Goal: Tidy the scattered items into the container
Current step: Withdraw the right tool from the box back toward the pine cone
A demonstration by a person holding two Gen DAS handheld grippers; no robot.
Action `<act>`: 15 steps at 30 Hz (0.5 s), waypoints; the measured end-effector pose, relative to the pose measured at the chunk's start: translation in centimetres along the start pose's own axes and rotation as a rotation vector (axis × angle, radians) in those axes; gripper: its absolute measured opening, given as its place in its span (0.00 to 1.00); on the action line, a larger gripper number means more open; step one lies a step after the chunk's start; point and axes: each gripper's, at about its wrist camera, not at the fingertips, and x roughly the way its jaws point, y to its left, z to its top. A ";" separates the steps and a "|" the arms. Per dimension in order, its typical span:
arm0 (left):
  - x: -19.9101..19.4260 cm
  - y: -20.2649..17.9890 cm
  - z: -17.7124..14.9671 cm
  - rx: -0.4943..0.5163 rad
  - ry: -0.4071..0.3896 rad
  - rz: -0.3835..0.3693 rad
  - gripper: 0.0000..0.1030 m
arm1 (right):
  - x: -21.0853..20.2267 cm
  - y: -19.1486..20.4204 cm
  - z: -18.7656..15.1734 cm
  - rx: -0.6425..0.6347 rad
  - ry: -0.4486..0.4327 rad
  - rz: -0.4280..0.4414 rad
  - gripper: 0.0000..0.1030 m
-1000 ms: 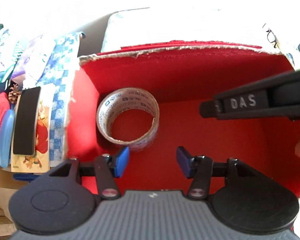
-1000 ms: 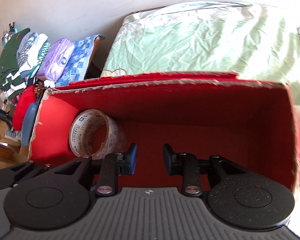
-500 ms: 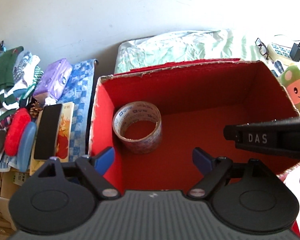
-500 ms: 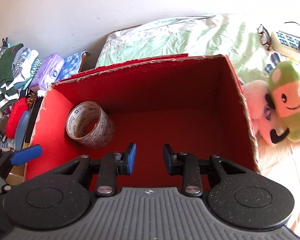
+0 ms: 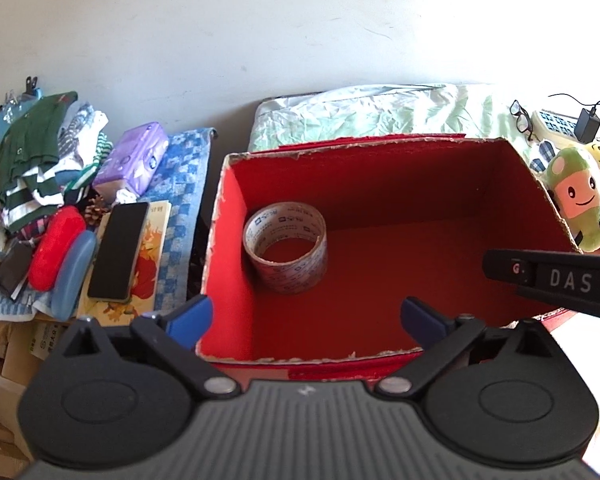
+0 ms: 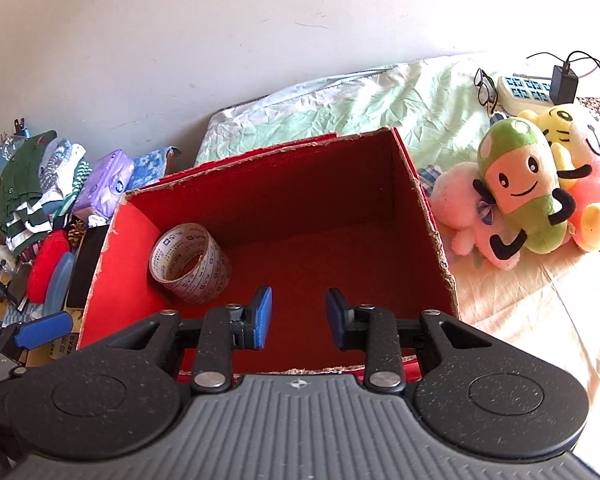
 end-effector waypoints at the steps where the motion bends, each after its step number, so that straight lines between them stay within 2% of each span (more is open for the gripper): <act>1: -0.1 0.0 0.0 -0.004 0.000 0.011 1.00 | -0.1 0.0 0.0 -0.004 -0.003 0.002 0.32; 15: -1.0 -0.8 -0.2 -0.092 0.031 0.120 1.00 | -1.0 -0.9 0.2 -0.107 0.001 0.028 0.33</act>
